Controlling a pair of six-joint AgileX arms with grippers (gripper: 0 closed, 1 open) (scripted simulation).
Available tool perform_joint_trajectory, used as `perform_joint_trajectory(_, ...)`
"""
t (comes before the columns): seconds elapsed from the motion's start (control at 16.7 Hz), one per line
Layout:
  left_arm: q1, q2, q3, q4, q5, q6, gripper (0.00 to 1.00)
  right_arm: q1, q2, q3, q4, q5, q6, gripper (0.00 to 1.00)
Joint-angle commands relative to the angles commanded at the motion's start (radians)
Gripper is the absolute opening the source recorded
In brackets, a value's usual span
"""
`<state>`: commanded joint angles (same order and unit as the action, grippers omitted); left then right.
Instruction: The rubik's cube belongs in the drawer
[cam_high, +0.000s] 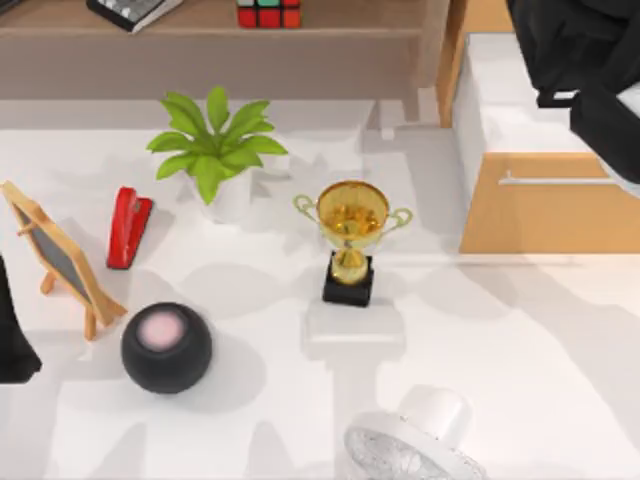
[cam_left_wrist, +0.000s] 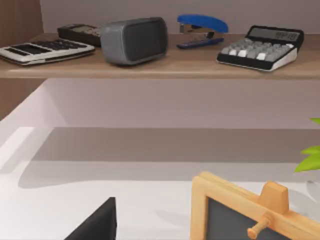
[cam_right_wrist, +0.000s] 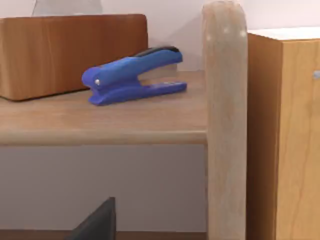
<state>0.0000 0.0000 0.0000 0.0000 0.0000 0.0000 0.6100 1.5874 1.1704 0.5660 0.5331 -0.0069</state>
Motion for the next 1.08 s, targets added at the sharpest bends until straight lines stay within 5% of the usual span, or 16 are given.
perform_joint_trajectory(0.54, 0.000, 0.000, 0.000, 0.000, 0.000, 0.000, 1.00, 0.187, 0.764, 0.504, 0.107, 0.281, 0.017, 1.00)
perform_joint_trajectory(1.08, 0.000, 0.000, 0.000, 0.000, 0.000, 0.000, 1.00, 0.202, 0.852, 0.573, 0.114, 0.319, 0.022, 1.00)
